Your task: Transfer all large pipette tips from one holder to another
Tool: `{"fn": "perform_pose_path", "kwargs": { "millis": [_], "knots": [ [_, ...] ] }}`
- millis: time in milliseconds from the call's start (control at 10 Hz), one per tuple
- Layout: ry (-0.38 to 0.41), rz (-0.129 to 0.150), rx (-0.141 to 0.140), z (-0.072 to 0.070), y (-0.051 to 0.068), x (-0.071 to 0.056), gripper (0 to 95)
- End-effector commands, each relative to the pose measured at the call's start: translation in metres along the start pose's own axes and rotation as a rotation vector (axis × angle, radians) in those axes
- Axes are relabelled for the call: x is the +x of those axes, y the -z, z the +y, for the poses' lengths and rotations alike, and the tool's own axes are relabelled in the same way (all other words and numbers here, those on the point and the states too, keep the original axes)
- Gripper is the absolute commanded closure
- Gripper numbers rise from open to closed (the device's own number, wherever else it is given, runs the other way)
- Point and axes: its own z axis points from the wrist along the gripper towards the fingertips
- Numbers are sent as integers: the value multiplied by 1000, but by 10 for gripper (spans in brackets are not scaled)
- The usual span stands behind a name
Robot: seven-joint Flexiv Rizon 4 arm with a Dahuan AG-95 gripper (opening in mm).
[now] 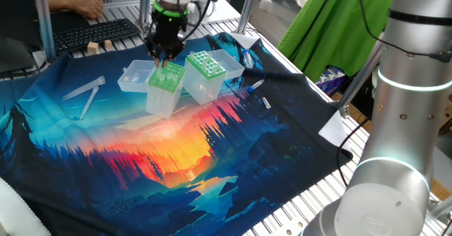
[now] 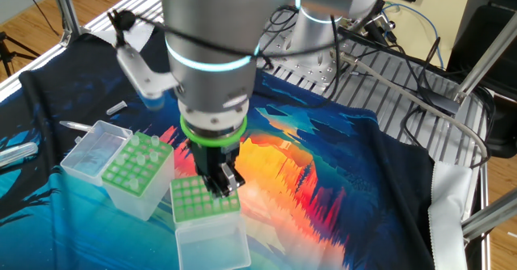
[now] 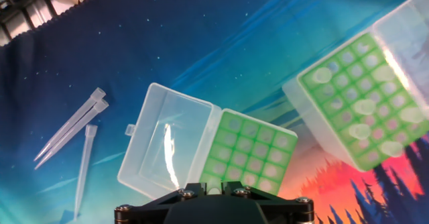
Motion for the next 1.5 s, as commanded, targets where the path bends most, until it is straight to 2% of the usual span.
{"fn": "perform_pose_path", "kwargs": {
  "millis": [100, 300, 500, 700, 900, 1000, 1400, 1500],
  "knots": [
    [-2, 5, 1, 1, 16, 0, 950],
    [3, 13, 3, 0, 33, -1, 950],
    [14, 26, 4, -2, 58, -9, 950],
    [32, 24, 6, -7, 73, -15, 950],
    [42, 36, 3, -11, 87, -23, 950],
    [36, 47, -19, -13, 95, -27, 950],
    [95, 36, 8, -20, 109, -41, 950],
    [130, 36, 13, -27, 114, -52, 950]
  ]
}}
